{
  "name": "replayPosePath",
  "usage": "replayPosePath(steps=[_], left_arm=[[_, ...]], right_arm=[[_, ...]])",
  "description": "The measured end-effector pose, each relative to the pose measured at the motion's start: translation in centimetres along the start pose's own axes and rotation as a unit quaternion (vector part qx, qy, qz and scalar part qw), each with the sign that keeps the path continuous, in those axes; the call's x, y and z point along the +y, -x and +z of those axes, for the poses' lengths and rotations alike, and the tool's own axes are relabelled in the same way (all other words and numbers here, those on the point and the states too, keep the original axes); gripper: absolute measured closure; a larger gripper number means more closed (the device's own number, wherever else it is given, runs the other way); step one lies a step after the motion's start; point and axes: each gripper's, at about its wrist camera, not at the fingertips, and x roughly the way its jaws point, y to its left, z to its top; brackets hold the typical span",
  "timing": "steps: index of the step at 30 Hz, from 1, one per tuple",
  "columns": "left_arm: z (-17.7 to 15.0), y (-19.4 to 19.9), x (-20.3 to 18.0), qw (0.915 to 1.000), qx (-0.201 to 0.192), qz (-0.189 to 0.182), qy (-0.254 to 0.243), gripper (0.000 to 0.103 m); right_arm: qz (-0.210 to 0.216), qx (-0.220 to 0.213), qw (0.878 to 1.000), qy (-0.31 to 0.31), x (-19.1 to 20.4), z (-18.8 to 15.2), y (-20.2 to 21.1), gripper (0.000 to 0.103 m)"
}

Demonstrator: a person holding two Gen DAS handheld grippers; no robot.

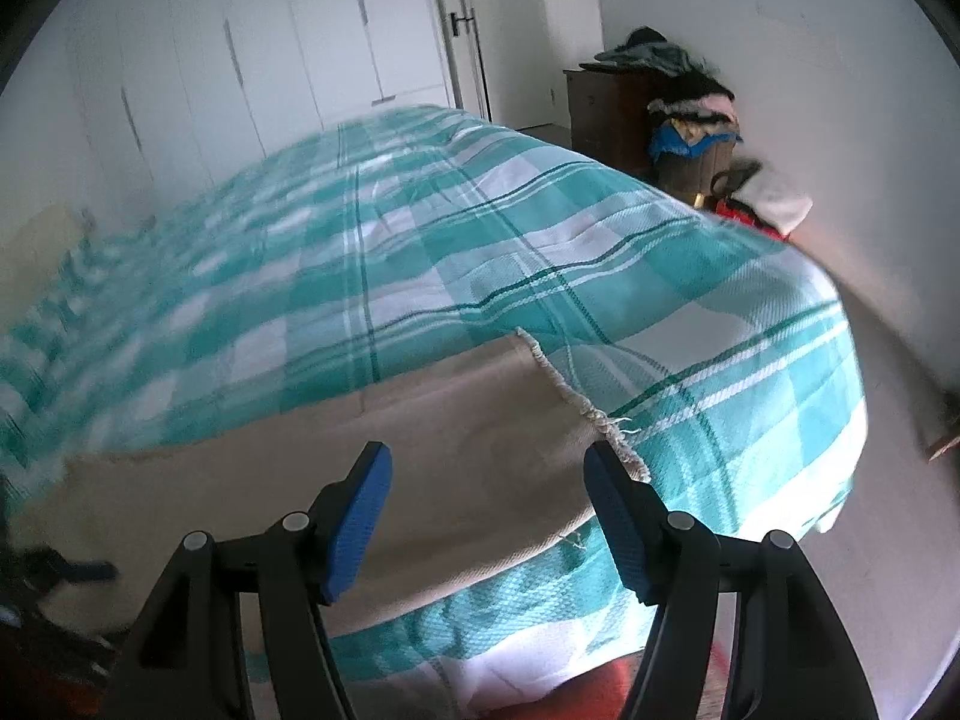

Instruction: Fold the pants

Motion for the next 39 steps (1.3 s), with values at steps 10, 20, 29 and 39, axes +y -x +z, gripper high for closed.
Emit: replayPosePath(steps=[10, 20, 29, 39], left_arm=[[-0.6, -0.4, 1.0, 0.999, -0.007, -0.018, 0.04, 0.019], [-0.6, -0.7, 1.0, 0.9987, -0.01, -0.021, 0.045, 0.018], [-0.7, -1.0, 0.3, 0.9987, -0.016, -0.008, 0.047, 0.016], [-1.8, 4.8, 9.5, 0.9779, -0.053, -0.083, 0.184, 0.019]], right_arm=[[0.213, 0.085, 0.942, -0.246, -8.7, -0.6, -1.4, 0.037], [0.238, 0.166, 0.919, -0.266, -7.8, -1.0, -7.1, 0.049], [0.178, 0.186, 0.941, -0.22, -6.2, -0.1, -10.2, 0.079], [0.27, 0.069, 0.947, -0.16, -1.0, 4.0, -1.0, 0.097]])
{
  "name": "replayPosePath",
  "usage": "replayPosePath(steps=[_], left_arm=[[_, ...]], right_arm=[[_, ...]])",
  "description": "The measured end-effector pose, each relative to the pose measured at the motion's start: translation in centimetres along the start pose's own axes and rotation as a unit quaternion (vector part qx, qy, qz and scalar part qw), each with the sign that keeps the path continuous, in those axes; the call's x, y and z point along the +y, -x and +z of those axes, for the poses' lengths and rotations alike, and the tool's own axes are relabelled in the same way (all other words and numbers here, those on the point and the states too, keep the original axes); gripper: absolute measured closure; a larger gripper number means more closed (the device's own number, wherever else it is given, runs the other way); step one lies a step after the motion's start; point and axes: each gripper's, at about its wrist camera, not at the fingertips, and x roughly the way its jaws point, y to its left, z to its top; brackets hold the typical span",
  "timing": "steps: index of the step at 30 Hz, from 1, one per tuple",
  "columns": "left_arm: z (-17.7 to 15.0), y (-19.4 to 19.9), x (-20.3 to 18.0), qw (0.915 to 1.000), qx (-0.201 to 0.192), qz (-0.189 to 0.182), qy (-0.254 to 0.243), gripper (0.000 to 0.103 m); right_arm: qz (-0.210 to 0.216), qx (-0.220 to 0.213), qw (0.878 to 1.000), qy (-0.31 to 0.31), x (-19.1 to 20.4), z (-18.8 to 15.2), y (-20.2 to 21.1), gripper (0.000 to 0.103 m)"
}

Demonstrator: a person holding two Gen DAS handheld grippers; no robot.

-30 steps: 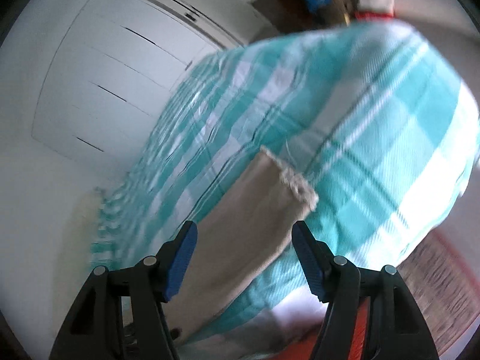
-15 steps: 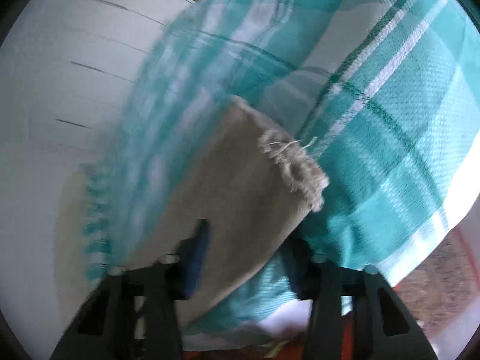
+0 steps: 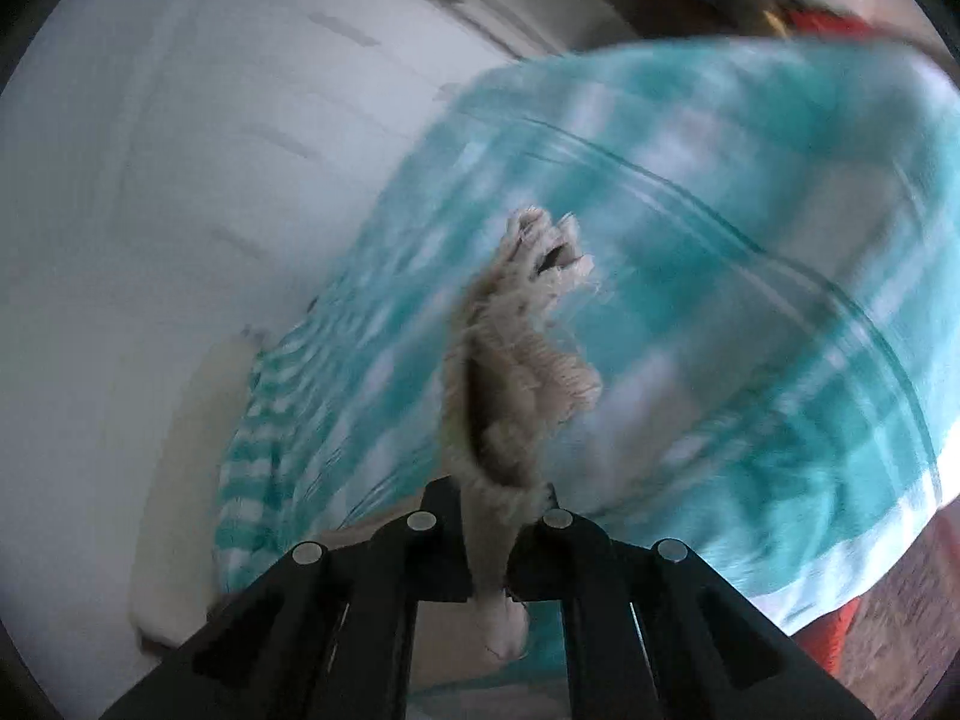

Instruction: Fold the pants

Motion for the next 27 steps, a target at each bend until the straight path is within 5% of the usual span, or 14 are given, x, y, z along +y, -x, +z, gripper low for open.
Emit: replayPosePath(steps=[6, 12, 15, 17, 19, 23, 27], left_arm=[[-0.8, 7.7, 9.4, 0.9932, -0.075, 0.029, 0.084, 0.018], [-6.1, 10.3, 17.7, 0.9792, -0.097, 0.049, 0.172, 0.018], [-8.9, 10.8, 20.6, 0.9705, -0.111, 0.054, 0.207, 0.018], [-10.7, 11.1, 22.1, 0.9646, -0.118, 0.054, 0.229, 0.018], [-12.0, 11.2, 23.3, 0.961, -0.124, 0.046, 0.243, 0.018], [-12.8, 10.5, 23.6, 0.9628, -0.139, 0.03, 0.23, 0.02], [-11.4, 10.2, 21.1, 0.972, -0.152, -0.044, 0.173, 0.032]], right_arm=[[0.049, 0.014, 0.989, 0.138, 14.6, -2.3, -0.4, 0.097], [0.097, 0.077, 0.964, 0.235, 27.0, -10.6, -6.9, 0.096], [0.13, 0.139, 0.955, 0.226, 29.8, -17.0, -12.7, 0.086], [0.147, 0.194, 0.95, 0.195, 29.5, -20.5, -15.6, 0.054], [0.155, 0.224, 0.95, 0.154, 28.0, -22.8, -17.1, 0.052], [0.053, 0.153, 0.963, 0.216, 24.1, -21.8, -15.0, 0.052], [-0.074, 0.087, 0.953, 0.28, 19.6, -19.9, -13.1, 0.052]])
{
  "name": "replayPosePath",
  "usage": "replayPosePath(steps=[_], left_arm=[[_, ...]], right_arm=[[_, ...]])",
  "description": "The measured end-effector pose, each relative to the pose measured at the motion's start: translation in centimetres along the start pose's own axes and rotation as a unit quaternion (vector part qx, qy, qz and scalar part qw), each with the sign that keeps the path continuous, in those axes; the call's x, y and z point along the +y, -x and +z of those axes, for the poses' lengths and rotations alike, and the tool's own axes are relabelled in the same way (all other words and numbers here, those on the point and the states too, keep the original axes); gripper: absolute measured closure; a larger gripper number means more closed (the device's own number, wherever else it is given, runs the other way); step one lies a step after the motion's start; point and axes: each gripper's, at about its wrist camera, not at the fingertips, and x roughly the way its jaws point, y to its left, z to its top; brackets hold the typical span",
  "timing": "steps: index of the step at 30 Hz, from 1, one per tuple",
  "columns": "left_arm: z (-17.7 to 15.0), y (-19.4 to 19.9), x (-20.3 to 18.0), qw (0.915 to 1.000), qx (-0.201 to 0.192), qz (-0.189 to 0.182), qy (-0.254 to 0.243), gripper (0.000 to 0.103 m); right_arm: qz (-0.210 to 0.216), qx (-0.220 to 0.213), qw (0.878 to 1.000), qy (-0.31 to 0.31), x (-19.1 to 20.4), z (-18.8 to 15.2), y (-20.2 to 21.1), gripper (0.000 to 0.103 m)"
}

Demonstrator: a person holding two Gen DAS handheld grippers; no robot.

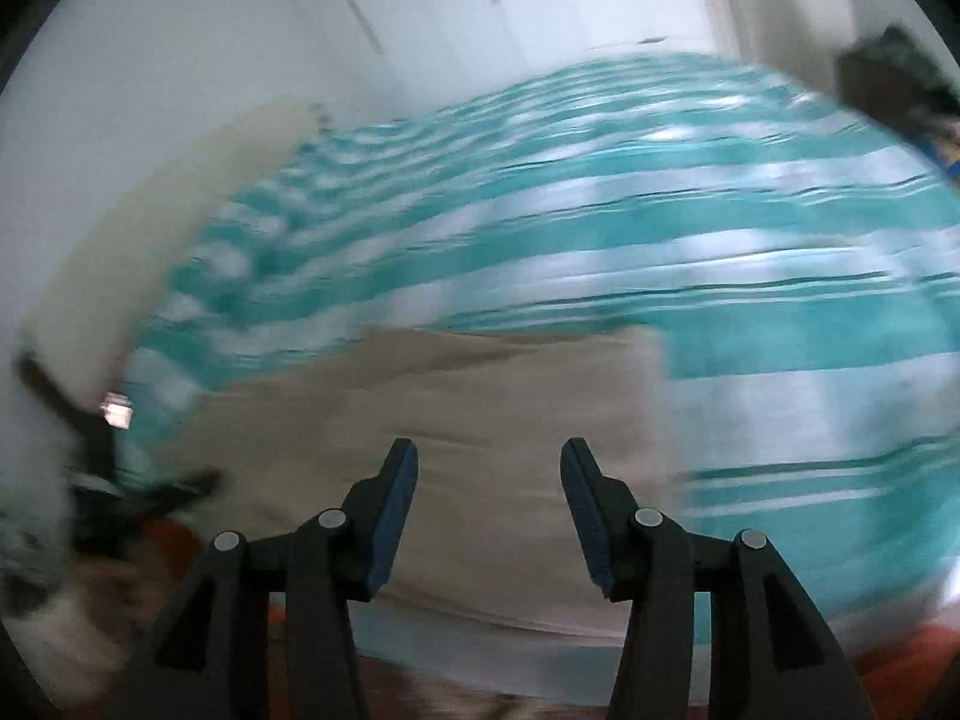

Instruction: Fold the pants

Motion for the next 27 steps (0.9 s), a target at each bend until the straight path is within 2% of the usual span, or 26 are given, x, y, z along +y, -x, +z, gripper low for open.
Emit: replayPosePath(steps=[1, 3, 6, 9, 13, 17, 22, 26, 27], left_arm=[[0.0, -0.3, -1.1, 0.9996, 0.003, -0.015, -0.022, 0.035], [0.0, -1.1, -2.5, 0.9981, 0.013, -0.022, -0.056, 0.047], [-0.4, -2.8, -3.6, 0.996, 0.038, 0.002, -0.081, 0.058], [-0.8, -4.1, -3.1, 0.9957, 0.058, 0.025, -0.067, 0.061], [-0.8, -3.7, -2.6, 0.9947, 0.048, 0.062, -0.066, 0.057], [-1.1, -3.7, -2.0, 0.9957, 0.054, 0.047, -0.059, 0.056], [-1.0, -4.4, -2.7, 0.993, 0.057, 0.059, -0.085, 0.064], [-1.1, -4.3, -2.4, 0.9919, 0.063, 0.066, -0.089, 0.098], [-1.2, -4.1, -2.3, 0.9918, 0.066, 0.063, -0.089, 0.099]], right_arm=[[-0.015, -0.001, 1.0, -0.001, -0.6, -0.3, 0.0, 0.052], [-0.035, 0.0, 0.999, -0.01, -2.3, -1.7, 0.1, 0.052], [-0.035, 0.013, 0.999, -0.035, -3.8, -2.2, -0.6, 0.052], [-0.029, 0.002, 0.999, -0.024, -3.6, -2.0, -0.2, 0.052], [-0.038, -0.013, 0.999, 0.01, -2.2, -2.1, 0.3, 0.052], [-0.033, -0.008, 0.999, 0.013, -1.7, -2.1, -0.1, 0.052], [-0.036, -0.007, 0.999, 0.015, -1.6, -2.2, -0.1, 0.052], [-0.048, -0.021, 0.998, 0.024, -1.6, -2.2, 0.3, 0.052], [-0.053, -0.028, 0.998, 0.03, -1.5, -2.1, 0.4, 0.052]])
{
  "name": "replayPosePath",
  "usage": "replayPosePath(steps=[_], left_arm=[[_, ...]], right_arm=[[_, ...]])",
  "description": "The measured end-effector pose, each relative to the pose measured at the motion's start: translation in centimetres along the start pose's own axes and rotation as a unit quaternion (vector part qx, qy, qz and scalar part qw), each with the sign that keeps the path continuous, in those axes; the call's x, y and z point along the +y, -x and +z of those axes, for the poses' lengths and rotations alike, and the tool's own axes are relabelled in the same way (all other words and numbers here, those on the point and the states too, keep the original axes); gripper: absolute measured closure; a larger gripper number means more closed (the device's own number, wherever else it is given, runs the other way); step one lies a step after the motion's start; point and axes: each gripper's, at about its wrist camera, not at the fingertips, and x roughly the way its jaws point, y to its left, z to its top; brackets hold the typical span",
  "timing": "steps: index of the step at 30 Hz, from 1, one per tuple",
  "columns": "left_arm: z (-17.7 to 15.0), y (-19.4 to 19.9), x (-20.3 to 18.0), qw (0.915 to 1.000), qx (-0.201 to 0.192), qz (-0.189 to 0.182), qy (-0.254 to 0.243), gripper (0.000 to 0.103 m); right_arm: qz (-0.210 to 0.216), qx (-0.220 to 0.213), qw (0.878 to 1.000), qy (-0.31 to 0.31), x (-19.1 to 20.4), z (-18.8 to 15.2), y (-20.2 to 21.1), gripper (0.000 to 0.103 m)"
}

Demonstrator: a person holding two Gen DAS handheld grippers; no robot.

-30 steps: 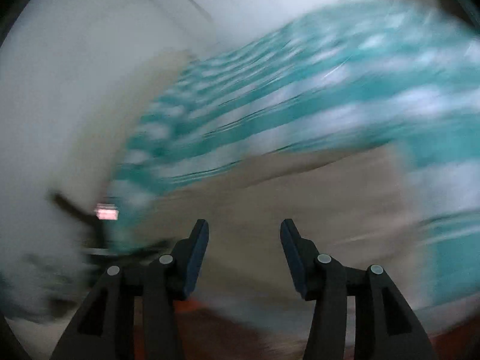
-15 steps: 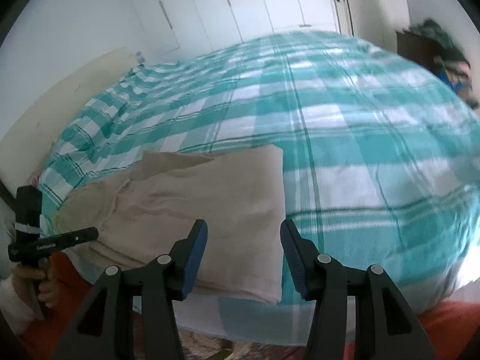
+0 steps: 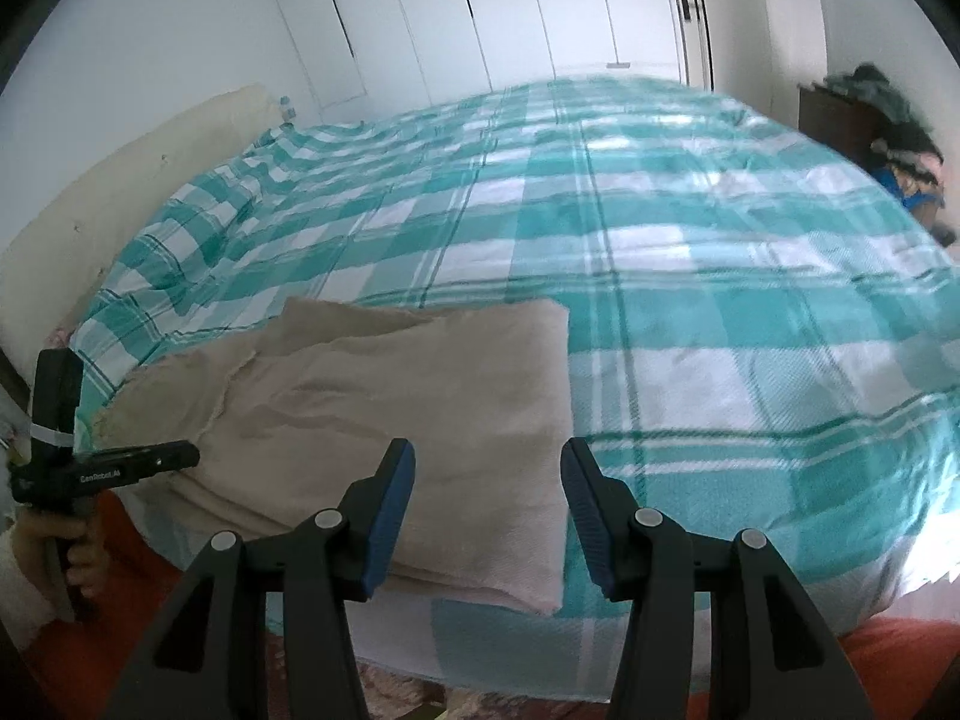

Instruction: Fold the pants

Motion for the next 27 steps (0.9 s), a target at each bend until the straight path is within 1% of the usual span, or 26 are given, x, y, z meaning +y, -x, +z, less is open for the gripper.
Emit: replayPosePath(steps=[2, 4, 5, 6, 7, 8, 9, 10, 11, 12, 13, 15, 17, 19, 21, 22, 23, 24, 25, 26, 27], left_arm=[[-0.4, 0.4, 0.2, 0.9999, 0.008, -0.006, -0.005, 0.1], [-0.7, 0.8, 0.3, 0.9999, 0.011, 0.0, -0.01, 0.1], [-0.7, 0.9, 0.4, 0.9999, 0.011, 0.001, -0.006, 0.099], [-0.7, 1.0, 0.5, 0.9999, 0.01, 0.006, 0.001, 0.096], [-0.5, 1.2, 0.5, 0.9998, 0.007, 0.015, 0.006, 0.096], [-0.4, 1.6, 0.3, 0.9996, 0.001, 0.028, 0.008, 0.091], [-0.2, 2.0, 0.0, 0.9992, -0.007, 0.038, 0.006, 0.074], [0.1, 2.4, -0.4, 0.999, -0.019, 0.04, 0.004, 0.061], [0.4, 3.0, -1.1, 0.9987, -0.038, 0.035, -0.001, 0.039], [0.7, 3.4, -1.8, 0.9982, -0.054, 0.026, -0.006, 0.029], [1.2, 3.7, -2.7, 0.9976, -0.065, 0.017, -0.015, 0.028], [2.3, 3.2, -5.0, 0.9969, -0.065, 0.006, -0.044, 0.027], [3.1, 1.9, -6.9, 0.9954, -0.06, 0.005, -0.074, 0.025], [3.5, -0.2, -8.0, 0.9939, -0.051, 0.019, -0.096, 0.024], [3.5, -2.8, -8.0, 0.9938, -0.02, 0.038, -0.103, 0.025], [3.1, -4.1, -7.7, 0.9937, 0.001, 0.047, -0.102, 0.027], [2.4, -5.3, -7.1, 0.9932, 0.028, 0.055, -0.098, 0.032], [1.7, -5.4, -6.7, 0.9934, 0.031, 0.053, -0.097, 0.032], [1.1, -4.9, -6.4, 0.9935, 0.02, 0.049, -0.101, 0.032], [0.6, -4.3, -6.0, 0.9931, 0.013, 0.05, -0.105, 0.032], [0.3, -3.9, -5.7, 0.9932, 0.014, 0.05, -0.104, 0.032]], right_arm=[[-0.007, 0.002, 1.0, 0.01, 0.1, 0.1, -0.2, 0.052], [-0.017, 0.016, 1.0, 0.015, 0.1, -0.1, -0.9, 0.052], [-0.012, 0.027, 0.999, 0.023, 0.3, -0.3, -1.3, 0.053], [-0.003, 0.032, 0.999, 0.032, 0.6, -0.4, -1.5, 0.053], [0.011, 0.036, 0.998, 0.049, 1.3, -0.5, -1.7, 0.056], [0.031, 0.039, 0.996, 0.072, 2.2, -0.7, -1.8, 0.058], [0.056, 0.051, 0.993, 0.094, 3.3, -1.1, -2.2, 0.06], [0.075, 0.074, 0.988, 0.112, 4.3, -1.7, -3.0, 0.061], [0.088, 0.101, 0.983, 0.126, 5.1, -2.4, -3.9, 0.061], [0.091, 0.115, 0.98, 0.136, 5.6, -2.9, -4.4, 0.061], [0.073, 0.123, 0.976, 0.165, 6.5, -3.7, -4.7, 0.061], [0.06, 0.119, 0.973, 0.191, 7.1, -4.1, -4.7, 0.059], [0.064, 0.122, 0.973, 0.186, 6.7, -4.1, -4.9, 0.058], [0.068, 0.126, 0.973, 0.18, 6.3, -4.1, -5.0, 0.058], [0.064, 0.124, 0.973, 0.182, 6.3, -4.3, -5.0, 0.058], [0.062, 0.122, 0.973, 0.184, 6.4, -4.4, -4.9, 0.057], [0.059, 0.118, 0.974, 0.185, 6.5, -4.4, -4.7, 0.055], [0.059, 0.115, 0.975, 0.183, 6.8, -4.2, -4.4, 0.054], [0.06, 0.112, 0.976, 0.176, 7.1, -4.0, -4.1, 0.053], [0.065, 0.109, 0.978, 0.163, 6.9, -3.7, -3.6, 0.053], [0.074, 0.104, 0.981, 0.146, 6.7, -3.3, -3.1, 0.053]])
